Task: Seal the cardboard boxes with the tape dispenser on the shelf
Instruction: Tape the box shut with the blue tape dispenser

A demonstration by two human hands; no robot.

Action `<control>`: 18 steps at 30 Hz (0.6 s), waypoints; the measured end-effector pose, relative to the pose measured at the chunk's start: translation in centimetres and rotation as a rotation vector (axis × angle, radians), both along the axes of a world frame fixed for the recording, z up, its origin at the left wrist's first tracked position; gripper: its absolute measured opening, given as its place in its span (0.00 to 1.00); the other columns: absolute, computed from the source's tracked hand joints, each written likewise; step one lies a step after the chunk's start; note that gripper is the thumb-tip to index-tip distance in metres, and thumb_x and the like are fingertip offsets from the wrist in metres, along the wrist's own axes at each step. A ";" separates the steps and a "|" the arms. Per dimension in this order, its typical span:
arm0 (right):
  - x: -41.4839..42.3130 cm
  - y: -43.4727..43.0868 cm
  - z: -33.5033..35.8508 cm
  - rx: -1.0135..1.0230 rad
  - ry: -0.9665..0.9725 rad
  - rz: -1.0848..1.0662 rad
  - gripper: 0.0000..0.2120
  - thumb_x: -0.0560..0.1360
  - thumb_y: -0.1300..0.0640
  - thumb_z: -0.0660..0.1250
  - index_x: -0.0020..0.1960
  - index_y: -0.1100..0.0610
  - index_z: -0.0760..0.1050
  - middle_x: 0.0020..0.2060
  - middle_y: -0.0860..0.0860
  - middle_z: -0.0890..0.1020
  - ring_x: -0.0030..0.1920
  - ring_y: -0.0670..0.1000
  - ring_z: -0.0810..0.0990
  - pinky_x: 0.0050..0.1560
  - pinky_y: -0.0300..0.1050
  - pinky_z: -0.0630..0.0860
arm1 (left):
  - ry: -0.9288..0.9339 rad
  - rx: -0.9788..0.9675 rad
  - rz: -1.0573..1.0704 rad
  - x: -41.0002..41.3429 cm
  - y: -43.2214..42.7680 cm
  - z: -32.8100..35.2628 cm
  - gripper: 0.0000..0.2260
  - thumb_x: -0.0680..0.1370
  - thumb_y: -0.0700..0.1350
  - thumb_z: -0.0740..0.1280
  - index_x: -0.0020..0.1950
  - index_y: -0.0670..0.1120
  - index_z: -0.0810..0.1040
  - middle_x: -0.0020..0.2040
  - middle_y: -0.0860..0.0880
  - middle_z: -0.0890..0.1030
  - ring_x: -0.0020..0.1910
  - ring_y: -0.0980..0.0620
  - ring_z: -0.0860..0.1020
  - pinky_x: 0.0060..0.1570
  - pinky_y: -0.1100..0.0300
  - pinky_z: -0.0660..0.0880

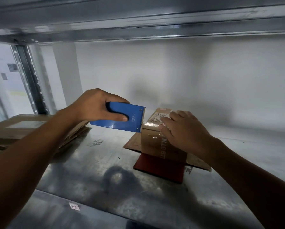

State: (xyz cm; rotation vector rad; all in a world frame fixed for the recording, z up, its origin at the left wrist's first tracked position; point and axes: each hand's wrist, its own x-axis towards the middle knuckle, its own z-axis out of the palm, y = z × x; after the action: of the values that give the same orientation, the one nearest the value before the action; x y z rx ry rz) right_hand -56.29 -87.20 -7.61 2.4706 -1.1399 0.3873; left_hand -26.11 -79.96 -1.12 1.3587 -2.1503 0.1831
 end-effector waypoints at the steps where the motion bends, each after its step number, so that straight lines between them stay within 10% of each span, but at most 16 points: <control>1: 0.0 -0.1 -0.2 0.003 0.017 0.023 0.26 0.85 0.43 0.43 0.78 0.48 0.63 0.73 0.53 0.70 0.72 0.57 0.67 0.73 0.57 0.64 | -0.005 0.001 0.009 0.0 0.1 -0.2 0.21 0.67 0.73 0.69 0.59 0.76 0.77 0.49 0.72 0.82 0.47 0.67 0.82 0.46 0.70 0.74; 8: -0.4 -0.5 -0.3 0.196 -0.144 0.307 0.31 0.86 0.45 0.50 0.79 0.35 0.32 0.77 0.48 0.67 0.70 0.54 0.73 0.64 0.55 0.77 | 0.011 0.036 0.002 0.1 0.6 -0.5 0.23 0.68 0.74 0.68 0.62 0.72 0.77 0.50 0.69 0.83 0.48 0.63 0.83 0.50 0.59 0.81; 18: -0.3 -1.3 -0.4 0.155 0.104 0.235 0.26 0.85 0.41 0.46 0.81 0.37 0.45 0.79 0.47 0.62 0.74 0.56 0.66 0.70 0.57 0.71 | 0.011 0.042 0.006 0.4 -0.1 -1.2 0.22 0.69 0.72 0.69 0.62 0.73 0.76 0.51 0.70 0.82 0.49 0.65 0.83 0.49 0.68 0.77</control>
State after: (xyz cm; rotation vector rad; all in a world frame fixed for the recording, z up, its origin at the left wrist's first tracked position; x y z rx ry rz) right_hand -56.55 -88.49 -8.01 2.7355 -0.8707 0.2388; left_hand -25.66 -80.02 -2.34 1.3873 -2.1518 0.1331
